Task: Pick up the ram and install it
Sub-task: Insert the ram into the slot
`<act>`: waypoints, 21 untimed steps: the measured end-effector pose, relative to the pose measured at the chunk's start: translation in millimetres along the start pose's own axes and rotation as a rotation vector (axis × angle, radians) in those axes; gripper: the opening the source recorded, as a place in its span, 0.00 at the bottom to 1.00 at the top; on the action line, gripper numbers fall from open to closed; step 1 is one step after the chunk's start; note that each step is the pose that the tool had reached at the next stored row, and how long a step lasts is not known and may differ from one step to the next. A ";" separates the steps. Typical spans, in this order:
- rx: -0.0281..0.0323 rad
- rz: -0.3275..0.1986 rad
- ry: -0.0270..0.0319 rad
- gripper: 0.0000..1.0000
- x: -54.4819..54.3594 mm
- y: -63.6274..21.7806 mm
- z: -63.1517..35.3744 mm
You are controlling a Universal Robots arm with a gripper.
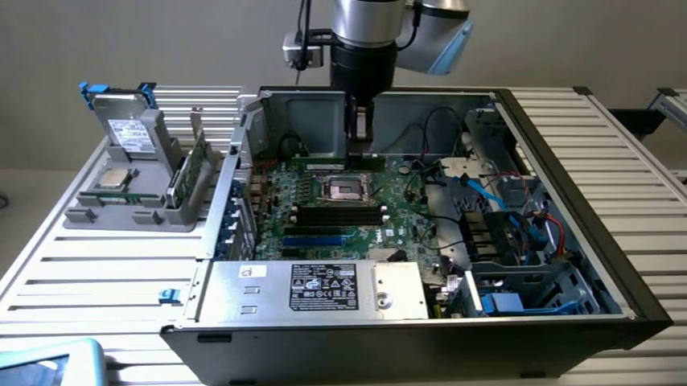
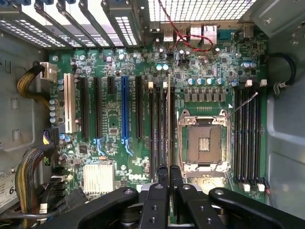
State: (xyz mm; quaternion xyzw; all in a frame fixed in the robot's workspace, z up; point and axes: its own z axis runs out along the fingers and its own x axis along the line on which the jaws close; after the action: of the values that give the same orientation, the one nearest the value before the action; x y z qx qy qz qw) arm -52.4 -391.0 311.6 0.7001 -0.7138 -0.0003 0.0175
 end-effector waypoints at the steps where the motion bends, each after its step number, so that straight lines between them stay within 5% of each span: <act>1: -0.0005 -0.001 0.0005 0.13 0.3 -0.4 1.2; 8: -0.0007 -0.002 0.0212 0.13 0.9 -2.0 7.3; 21: -0.0006 -0.002 0.0274 0.13 0.3 -3.4 30.6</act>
State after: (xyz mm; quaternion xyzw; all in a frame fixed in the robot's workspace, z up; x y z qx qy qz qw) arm -49.8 -392.2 281.0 0.7008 -0.7128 0.0090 0.0274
